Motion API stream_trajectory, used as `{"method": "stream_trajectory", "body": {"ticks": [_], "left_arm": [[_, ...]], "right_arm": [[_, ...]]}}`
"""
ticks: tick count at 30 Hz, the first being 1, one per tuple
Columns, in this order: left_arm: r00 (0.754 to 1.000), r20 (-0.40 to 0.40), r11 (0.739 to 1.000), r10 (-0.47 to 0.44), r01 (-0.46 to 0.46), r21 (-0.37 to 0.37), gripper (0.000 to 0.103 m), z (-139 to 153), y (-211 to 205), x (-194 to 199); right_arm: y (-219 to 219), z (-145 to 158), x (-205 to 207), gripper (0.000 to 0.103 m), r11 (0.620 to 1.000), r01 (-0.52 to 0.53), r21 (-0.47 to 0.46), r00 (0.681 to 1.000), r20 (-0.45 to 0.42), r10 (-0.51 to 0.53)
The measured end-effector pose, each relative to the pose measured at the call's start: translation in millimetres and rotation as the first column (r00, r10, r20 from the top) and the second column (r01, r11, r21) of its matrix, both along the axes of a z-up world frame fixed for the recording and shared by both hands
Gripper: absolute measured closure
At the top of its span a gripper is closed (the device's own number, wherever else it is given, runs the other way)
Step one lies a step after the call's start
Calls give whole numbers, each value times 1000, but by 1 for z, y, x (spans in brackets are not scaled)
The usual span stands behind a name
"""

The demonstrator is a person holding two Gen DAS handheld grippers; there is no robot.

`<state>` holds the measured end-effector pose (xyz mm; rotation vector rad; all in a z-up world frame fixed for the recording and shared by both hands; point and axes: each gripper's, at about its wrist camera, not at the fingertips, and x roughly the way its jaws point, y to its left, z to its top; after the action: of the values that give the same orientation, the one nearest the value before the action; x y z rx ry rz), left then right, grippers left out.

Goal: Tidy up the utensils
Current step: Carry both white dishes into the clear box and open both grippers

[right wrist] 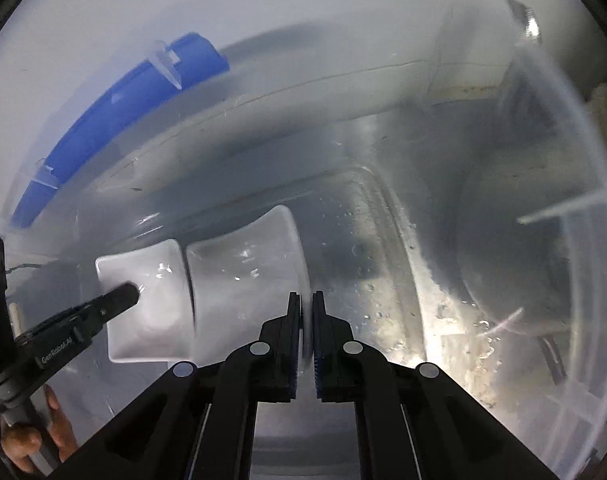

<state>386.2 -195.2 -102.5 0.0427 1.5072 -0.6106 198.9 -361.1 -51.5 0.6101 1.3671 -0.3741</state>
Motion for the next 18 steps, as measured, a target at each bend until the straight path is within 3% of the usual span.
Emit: {"method": "stream_trajectory", "body": {"ticks": [7, 14, 16, 18], "left_arm": [[997, 64, 998, -33, 30, 59, 92, -4, -7, 3], [980, 163, 985, -117, 93, 147, 85, 8, -10, -7], [977, 180, 982, -117, 87, 167, 75, 8, -17, -9], [976, 188, 983, -109, 78, 165, 53, 11, -19, -10]], "right_arm": [[18, 8, 9, 93, 986, -76, -146, 997, -37, 72], [29, -4, 13, 87, 977, -122, -174, 990, -91, 108], [26, -6, 2, 87, 977, -118, -175, 990, -99, 102], [22, -3, -1, 71, 981, -101, -165, 993, -79, 88]]}}
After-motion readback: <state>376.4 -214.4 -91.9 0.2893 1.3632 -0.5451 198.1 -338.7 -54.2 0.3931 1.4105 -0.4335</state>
